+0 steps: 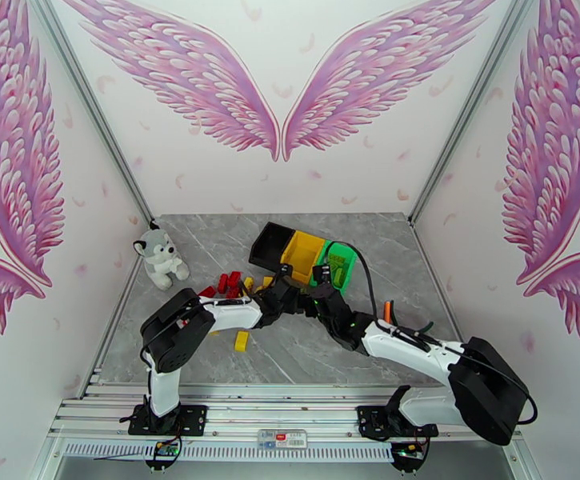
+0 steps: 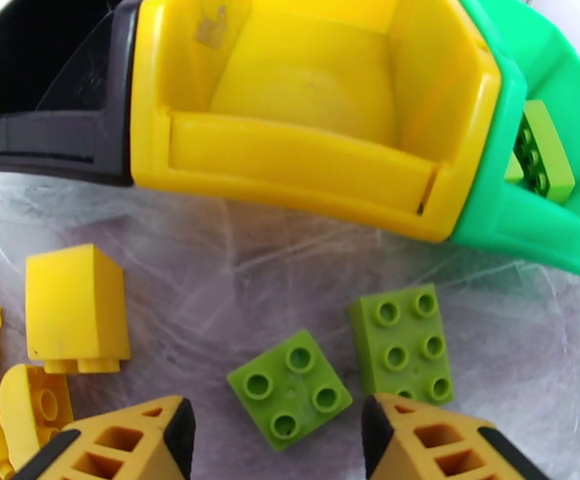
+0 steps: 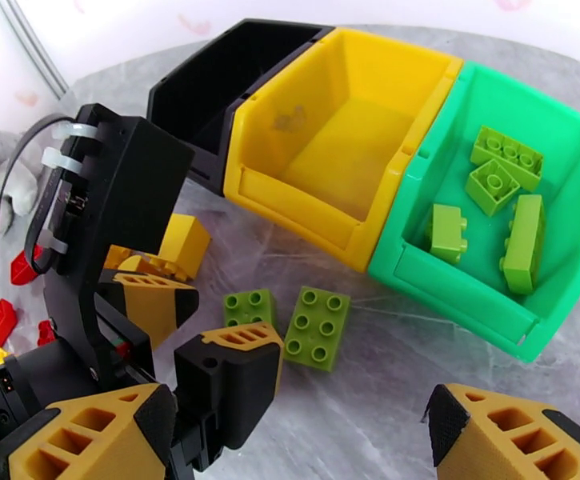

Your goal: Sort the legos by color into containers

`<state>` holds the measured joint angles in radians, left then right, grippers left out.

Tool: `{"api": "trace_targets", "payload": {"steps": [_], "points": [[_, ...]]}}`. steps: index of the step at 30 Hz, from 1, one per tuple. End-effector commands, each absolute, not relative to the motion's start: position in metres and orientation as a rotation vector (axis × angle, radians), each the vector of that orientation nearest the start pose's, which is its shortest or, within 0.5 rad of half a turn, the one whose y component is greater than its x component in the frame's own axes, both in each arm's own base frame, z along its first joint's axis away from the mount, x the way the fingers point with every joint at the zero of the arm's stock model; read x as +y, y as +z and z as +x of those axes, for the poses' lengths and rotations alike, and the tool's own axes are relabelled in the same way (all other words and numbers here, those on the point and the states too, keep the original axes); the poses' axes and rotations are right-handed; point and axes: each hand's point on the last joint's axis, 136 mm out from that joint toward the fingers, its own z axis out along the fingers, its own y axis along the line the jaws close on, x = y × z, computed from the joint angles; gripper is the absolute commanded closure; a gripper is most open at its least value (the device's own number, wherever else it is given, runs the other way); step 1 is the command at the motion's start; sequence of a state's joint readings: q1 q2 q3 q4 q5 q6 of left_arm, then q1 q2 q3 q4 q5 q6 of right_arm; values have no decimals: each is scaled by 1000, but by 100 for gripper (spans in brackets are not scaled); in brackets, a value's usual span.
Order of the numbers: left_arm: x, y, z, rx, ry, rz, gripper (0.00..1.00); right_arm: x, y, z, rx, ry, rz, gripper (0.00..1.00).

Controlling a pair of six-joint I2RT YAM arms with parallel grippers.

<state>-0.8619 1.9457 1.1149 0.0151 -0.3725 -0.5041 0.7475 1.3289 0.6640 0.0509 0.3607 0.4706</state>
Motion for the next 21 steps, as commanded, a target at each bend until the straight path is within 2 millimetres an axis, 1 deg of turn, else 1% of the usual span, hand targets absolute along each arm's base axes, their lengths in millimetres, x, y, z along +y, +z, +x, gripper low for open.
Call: {"api": "trace_targets", "payload": {"steps": [1,4,7,10,13,17,21], "points": [[-331,56,375,2296,-222,211,39,212,138,314,2117,334,-101,9],[-330,58,381,2296,-222,200,39,209,137,310,2114,349,-95,9],[-330,54,385,2306,-223,196,39,205,141,308,2103,349,-84,9],[-327,48,388,2318,-218,185,41,196,147,306,2096,316,-62,5],[-327,42,390,2326,-226,180,43,181,155,304,2077,265,-23,0],[-329,34,392,2340,-231,185,45,161,161,301,2064,209,35,1],[-330,32,391,2344,-232,190,49,160,166,296,2043,257,46,1]]}}
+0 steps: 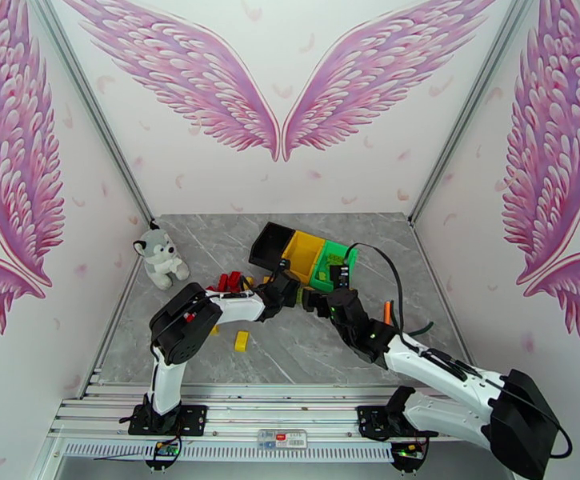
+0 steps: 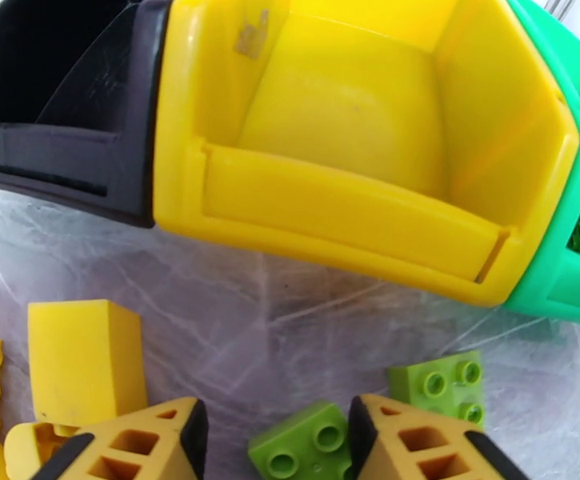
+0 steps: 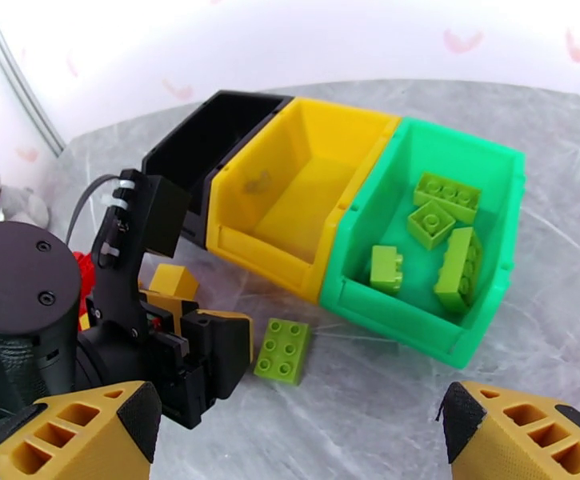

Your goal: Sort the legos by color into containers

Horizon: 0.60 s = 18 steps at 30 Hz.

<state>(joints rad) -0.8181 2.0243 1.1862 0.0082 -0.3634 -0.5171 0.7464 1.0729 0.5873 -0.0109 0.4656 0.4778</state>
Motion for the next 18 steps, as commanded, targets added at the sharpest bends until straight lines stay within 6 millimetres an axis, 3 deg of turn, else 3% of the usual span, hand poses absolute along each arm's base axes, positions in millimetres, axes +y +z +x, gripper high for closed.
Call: {"api": "trace_targets", "payload": {"steps": [1,6,11,18], "points": [[-329,31,391,2347,-228,193,49,159,167,295,2040,260,47,1],[-324,24,386,2367,-207,201,51,157,163,292,2057,260,50,4],[-321,19,383,2379,-195,203,41,156,155,289,2079,254,54,3],[-306,20,374,2377,-139,201,42,155,148,287,2090,258,53,3]]}}
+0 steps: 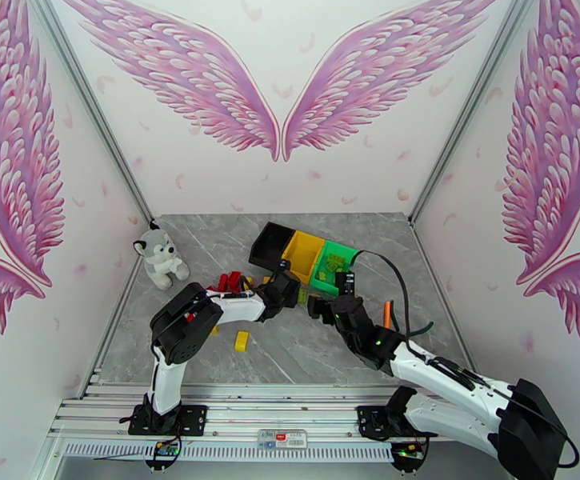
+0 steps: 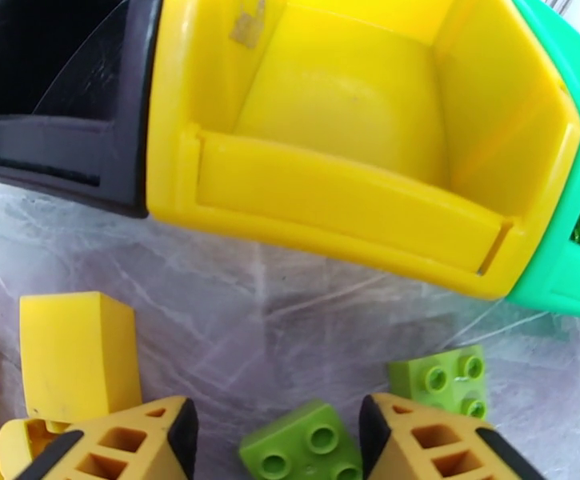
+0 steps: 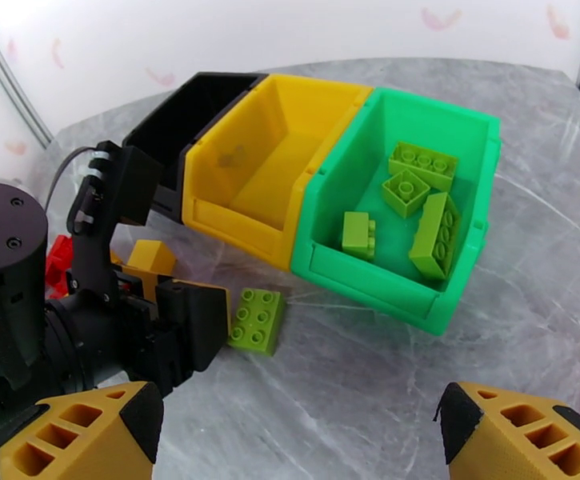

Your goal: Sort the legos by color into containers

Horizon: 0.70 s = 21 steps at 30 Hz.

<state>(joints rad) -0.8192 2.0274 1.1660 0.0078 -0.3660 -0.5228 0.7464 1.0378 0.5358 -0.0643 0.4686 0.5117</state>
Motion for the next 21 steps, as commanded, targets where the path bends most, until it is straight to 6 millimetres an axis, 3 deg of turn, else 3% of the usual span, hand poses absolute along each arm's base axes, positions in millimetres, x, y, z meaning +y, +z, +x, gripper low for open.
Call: {"api": "trace_targets", "payload": {"steps": [1,6,21], "points": [[-304,20,372,2377,-134,202,43,155,148,287,2091,261,52,3],[-295,24,367,2371,-125,193,44,157,148,286,2091,277,52,3],[-309,31,371,2355,-180,266,56,157,136,279,2142,299,68,1]]}}
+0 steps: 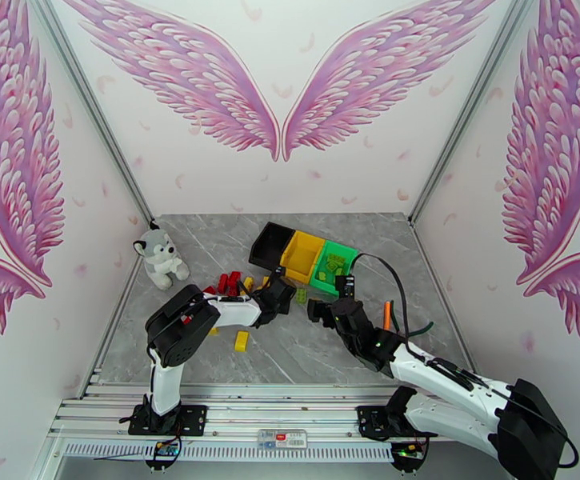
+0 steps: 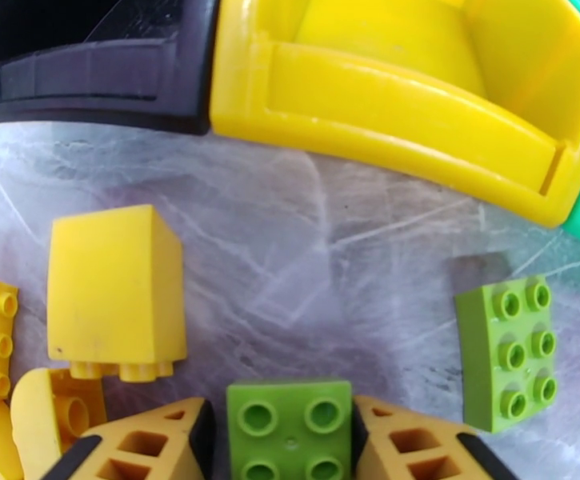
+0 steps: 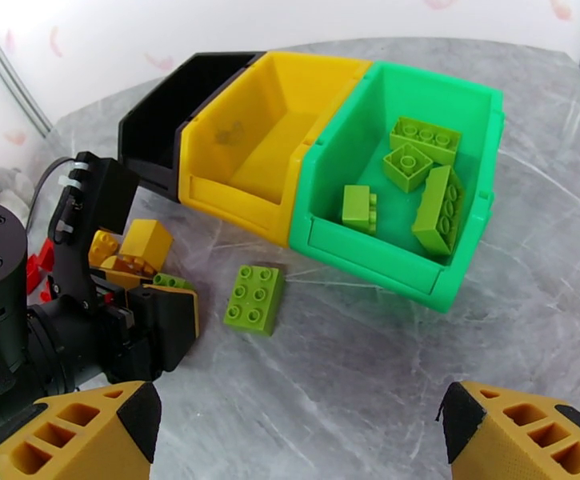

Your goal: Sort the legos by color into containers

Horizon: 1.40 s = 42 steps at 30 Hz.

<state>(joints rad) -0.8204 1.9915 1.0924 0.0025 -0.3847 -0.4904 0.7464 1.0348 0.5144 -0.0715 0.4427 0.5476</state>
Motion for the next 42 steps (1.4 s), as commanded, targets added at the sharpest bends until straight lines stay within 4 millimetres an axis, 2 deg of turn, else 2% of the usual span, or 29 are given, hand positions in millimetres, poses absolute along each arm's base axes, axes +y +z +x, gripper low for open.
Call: {"api": "trace_targets", "payload": {"steps": [1,7,10,14,20,26,32,39,42], "points": [[-312,31,371,2354,-193,280,57,157,135,278,2148,302,72,1],[-321,39,371,2340,-245,334,69,150,121,271,2150,321,111,1],[-321,51,367,2324,-279,341,71,145,121,267,2115,334,108,1],[-327,77,361,2284,-372,354,71,135,125,257,2073,354,109,1],[-355,113,364,2231,-497,430,71,108,133,243,2051,305,172,1],[-396,148,383,2163,-598,496,71,102,137,233,2018,351,165,1],[-430,159,403,2135,-639,542,69,96,142,226,2001,377,198,1],[-463,159,421,2139,-661,582,66,94,143,222,1992,398,204,1],[-475,160,423,2128,-661,604,58,92,142,222,1994,390,212,1]]}}
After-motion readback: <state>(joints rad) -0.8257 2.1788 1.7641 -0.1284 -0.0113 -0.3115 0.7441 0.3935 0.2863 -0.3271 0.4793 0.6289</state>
